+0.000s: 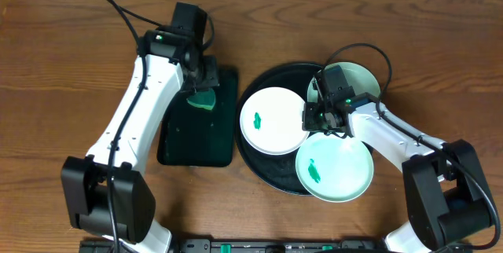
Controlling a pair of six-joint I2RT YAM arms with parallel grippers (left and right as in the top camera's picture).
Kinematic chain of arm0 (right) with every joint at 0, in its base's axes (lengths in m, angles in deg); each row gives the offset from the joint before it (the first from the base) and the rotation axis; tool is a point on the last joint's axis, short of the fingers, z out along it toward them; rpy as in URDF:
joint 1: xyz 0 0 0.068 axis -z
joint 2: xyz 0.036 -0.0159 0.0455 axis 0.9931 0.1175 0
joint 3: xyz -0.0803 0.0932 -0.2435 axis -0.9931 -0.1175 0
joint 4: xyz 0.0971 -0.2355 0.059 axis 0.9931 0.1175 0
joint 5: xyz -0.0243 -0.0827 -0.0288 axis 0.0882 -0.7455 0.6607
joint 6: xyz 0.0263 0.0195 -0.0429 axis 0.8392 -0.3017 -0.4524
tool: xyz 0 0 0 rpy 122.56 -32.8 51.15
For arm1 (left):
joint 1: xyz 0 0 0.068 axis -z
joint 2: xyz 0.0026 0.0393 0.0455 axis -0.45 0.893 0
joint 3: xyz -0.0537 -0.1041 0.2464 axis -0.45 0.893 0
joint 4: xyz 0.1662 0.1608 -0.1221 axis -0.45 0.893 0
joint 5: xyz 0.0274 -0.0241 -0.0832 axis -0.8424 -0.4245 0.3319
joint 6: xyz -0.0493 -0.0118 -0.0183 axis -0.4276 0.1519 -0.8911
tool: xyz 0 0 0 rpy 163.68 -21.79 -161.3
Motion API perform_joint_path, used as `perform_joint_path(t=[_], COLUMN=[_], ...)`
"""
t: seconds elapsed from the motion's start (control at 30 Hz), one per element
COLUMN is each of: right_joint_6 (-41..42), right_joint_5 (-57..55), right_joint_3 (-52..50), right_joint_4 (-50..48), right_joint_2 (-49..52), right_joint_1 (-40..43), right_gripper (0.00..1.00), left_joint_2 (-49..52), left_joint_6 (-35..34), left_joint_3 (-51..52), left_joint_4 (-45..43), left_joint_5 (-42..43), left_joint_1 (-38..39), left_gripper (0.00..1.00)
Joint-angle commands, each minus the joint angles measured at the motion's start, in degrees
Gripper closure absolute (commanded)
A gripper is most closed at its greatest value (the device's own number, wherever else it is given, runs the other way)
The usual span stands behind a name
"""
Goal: Clean dirty plates on tray and stack at the side
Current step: 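Carry the sponge right over the white plate on the round tray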
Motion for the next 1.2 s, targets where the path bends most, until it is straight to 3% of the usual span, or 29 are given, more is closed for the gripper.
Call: perform_joint_path(t=[0.0,0.37,0.57,0.83,1.17], right_joint_6=[-0.24,-0.26,-0.24,-0.24,-0.24], right_joint_5=[-0.11,0.31,0.31,0.31,0.31], right_joint_3=[-0.44,-0.44,-0.44,-0.44,-0.44], right_joint_4=[-0.22,-0.48,-0.48,-0.48,-0.48], right_joint_2=[0.31,0.31,0.31,0.31,0.31], right_joint_1=[-0.76,-0.76,-0.76,-0.76,-0.76], right_gripper=[0.99,0.99,0.99,0.99,0.99], left_joint_2=[-0.83,-0.83,-0.79,-0.61,-0.61], left_joint_6=[0.52,-1.77,-7.63,-13.81,-15.19], left_joint_3=[-1.05,-1.03,0.2,4.11,9.29], left_joint_4=[-0.72,-1.51,-2.43,-7.5,-14.25], left_joint_5=[-0.52,-0.46,-0.48,-0.5,-0.76], left_joint_1=[1.77,5.97,10.38,15.13,17.49], left_gripper=[0.93,0.93,0.93,0.93,0.93])
